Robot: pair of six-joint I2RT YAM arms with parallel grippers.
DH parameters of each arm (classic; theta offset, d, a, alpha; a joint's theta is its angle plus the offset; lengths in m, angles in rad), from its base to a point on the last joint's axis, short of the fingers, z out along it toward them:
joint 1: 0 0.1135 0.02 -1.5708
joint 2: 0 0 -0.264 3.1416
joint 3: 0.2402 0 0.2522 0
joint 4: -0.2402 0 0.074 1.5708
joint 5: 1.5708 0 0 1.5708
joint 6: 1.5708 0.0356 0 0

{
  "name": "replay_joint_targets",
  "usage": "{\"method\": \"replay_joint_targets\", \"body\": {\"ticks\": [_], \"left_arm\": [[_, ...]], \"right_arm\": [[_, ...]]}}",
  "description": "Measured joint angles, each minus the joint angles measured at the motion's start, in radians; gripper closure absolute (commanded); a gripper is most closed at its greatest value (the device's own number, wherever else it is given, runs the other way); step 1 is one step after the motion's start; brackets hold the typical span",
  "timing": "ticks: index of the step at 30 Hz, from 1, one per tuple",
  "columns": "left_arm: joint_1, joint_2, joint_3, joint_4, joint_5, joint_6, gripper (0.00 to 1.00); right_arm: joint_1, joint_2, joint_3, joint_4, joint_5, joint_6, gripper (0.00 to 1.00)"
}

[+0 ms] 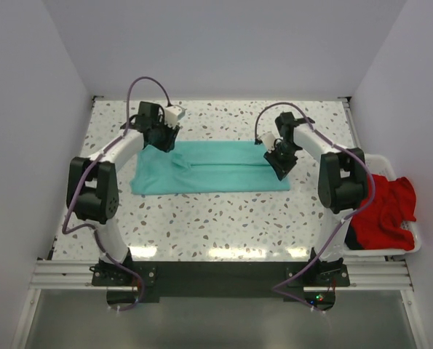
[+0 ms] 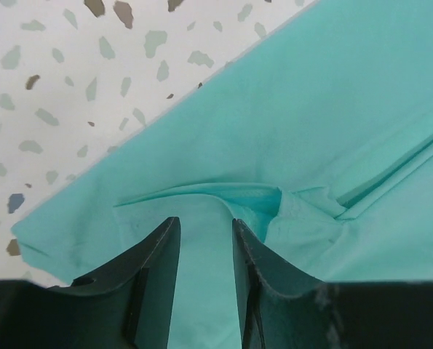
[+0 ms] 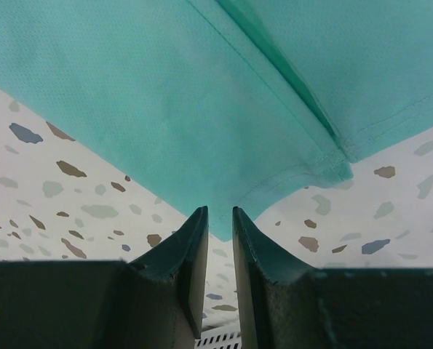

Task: Fold and stack the t-shirts
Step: Fold the tshirt

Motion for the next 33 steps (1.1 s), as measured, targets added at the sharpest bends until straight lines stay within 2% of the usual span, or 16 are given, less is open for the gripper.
{"method": "replay_joint_targets", "body": {"ticks": [5, 13, 24, 33], "left_arm": [[0.000, -0.093, -0.016, -0.010, -0.011, 0.010, 0.73], [-0.012, -0.042, -0.042, -0.085, -0.032, 0.049, 0.85], [-0.083, 0.058, -0.024, -0.127, -0.026, 0.059, 0.85], [-0.092, 0.100, 0.043, -0.118, -0.006, 0.051, 0.83]], "right_arm": [[0.000, 0.000, 0.033, -0.003, 0.000, 0.000, 0.77], [0.000, 0.000, 0.037, -0.006, 0.000, -0.001, 0.77], [0.000, 0.001, 0.038, -0.006, 0.001, -0.003, 0.78], [0.000, 0.002, 0.038, -0.006, 0.001, -0.004, 0.78]]}}
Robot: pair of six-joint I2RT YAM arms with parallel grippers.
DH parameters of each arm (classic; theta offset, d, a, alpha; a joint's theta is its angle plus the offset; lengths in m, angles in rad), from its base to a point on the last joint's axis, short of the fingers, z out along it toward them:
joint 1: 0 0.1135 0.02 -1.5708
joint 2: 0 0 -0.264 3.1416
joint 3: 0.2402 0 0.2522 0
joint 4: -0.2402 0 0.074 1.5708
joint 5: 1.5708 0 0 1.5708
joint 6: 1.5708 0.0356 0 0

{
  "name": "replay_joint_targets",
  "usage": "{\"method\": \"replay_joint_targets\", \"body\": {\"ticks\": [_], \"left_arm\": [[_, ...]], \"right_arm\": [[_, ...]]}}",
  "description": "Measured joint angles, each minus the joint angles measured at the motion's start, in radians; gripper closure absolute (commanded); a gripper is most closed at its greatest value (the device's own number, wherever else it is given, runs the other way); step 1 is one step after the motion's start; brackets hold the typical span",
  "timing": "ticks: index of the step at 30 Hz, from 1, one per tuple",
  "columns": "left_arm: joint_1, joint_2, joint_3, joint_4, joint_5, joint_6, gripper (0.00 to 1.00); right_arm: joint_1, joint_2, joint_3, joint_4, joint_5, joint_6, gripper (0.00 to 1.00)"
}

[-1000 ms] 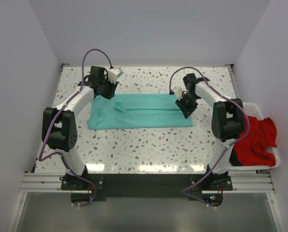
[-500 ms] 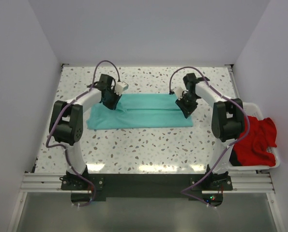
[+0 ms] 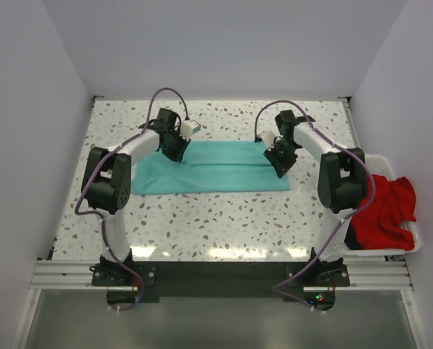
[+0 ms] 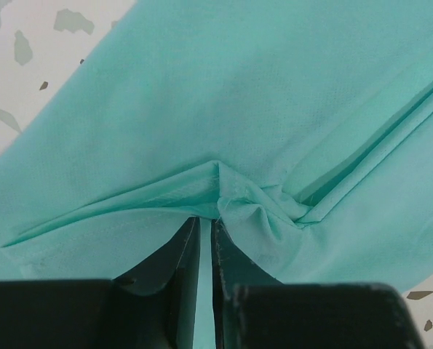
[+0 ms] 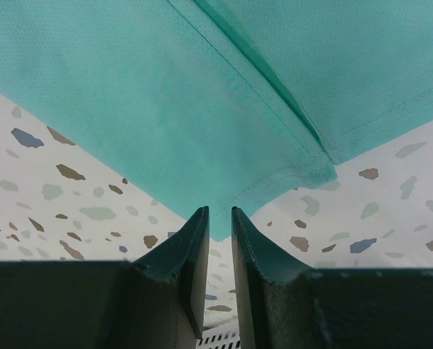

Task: Fold and stack the t-shirts
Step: Fold the tshirt

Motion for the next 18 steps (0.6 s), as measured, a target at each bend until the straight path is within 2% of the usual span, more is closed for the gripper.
{"method": "replay_joint_targets", "body": {"ticks": [11, 18], "left_arm": [[0.000, 0.047, 0.015, 0.026, 0.040, -0.016, 0.79], [-0.001, 0.065, 0.015, 0.053, 0.052, -0.033, 0.71]], "right_arm": [[0.000, 0.019, 0.000, 0.001, 0.000, 0.000, 0.78], [0.000, 0.019, -0.006, 0.002, 0.000, 0.000, 0.77]]}}
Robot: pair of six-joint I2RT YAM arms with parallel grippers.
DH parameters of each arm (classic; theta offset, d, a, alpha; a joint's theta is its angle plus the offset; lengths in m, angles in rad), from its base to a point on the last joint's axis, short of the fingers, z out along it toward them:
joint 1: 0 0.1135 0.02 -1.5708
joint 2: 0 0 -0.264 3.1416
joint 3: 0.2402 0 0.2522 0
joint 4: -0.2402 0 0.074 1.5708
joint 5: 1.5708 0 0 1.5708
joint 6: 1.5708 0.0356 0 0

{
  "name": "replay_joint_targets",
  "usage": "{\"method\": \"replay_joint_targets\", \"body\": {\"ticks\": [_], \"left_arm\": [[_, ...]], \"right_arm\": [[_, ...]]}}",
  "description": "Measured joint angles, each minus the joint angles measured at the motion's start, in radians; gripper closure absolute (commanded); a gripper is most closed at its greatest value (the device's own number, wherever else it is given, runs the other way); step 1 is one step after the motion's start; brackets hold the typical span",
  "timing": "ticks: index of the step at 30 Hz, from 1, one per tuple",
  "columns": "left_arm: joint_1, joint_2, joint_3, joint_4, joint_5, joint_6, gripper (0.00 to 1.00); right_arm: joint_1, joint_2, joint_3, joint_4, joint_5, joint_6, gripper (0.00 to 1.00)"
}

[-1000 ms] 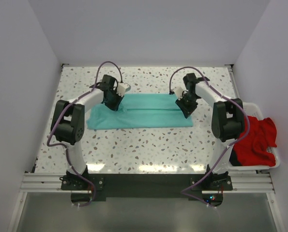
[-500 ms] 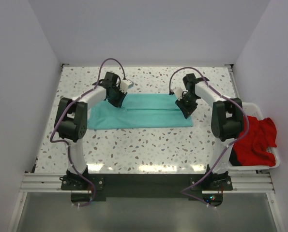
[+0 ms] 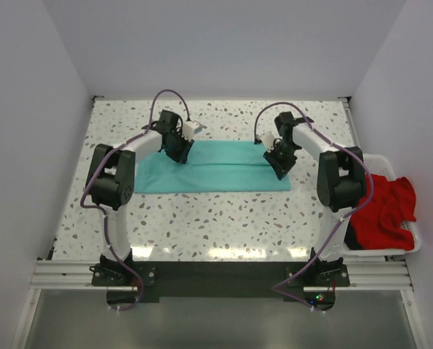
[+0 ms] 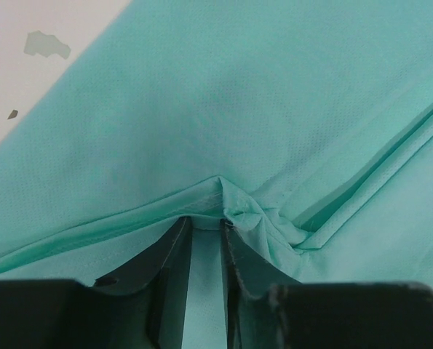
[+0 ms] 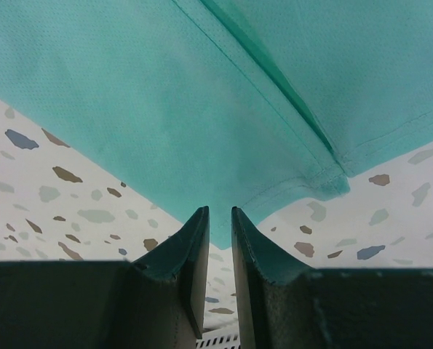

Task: Fold and stack the t-shirts
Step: Fold the tshirt

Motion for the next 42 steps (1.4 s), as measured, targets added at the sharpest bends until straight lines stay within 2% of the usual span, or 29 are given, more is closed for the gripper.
{"method": "replay_joint_targets", "body": {"ticks": [6, 10, 15, 19, 23, 28, 32, 38, 42], "left_arm": [[0.006, 0.000, 0.010, -0.001, -0.011, -0.004, 0.60], [0.047, -0.016, 0.065, -0.047, 0.000, -0.005, 0.58], [0.128, -0.143, 0.094, -0.098, -0.003, 0.003, 0.57], [0.139, -0.302, -0.008, -0.108, -0.006, 0.020, 0.57], [0.126, -0.392, -0.191, -0.122, -0.002, 0.032, 0.57], [0.125, -0.378, -0.356, -0.148, -0.009, 0.037, 0.57], [0.125, -0.356, -0.398, -0.136, -0.022, 0.037, 0.58], [0.125, -0.283, -0.361, -0.101, -0.050, 0.033, 0.58], [0.126, -0.196, -0.254, -0.103, -0.077, 0.039, 0.59]], "right_arm": [[0.000, 0.000, -0.001, -0.002, -0.001, 0.000, 0.77], [0.000, 0.001, 0.034, -0.016, -0.003, 0.000, 0.77], [0.000, 0.019, 0.133, -0.024, -0.004, 0.004, 0.76], [0.005, 0.050, 0.193, -0.023, -0.003, 0.013, 0.76], [0.019, 0.107, 0.231, -0.017, 0.000, 0.025, 0.76], [0.048, 0.175, 0.263, -0.003, 0.026, 0.038, 0.76], [0.064, 0.214, 0.281, 0.020, 0.055, 0.044, 0.77], [0.066, 0.219, 0.236, 0.060, 0.092, 0.042, 0.78], [0.083, 0.140, 0.105, 0.119, 0.108, 0.040, 0.78]]}}
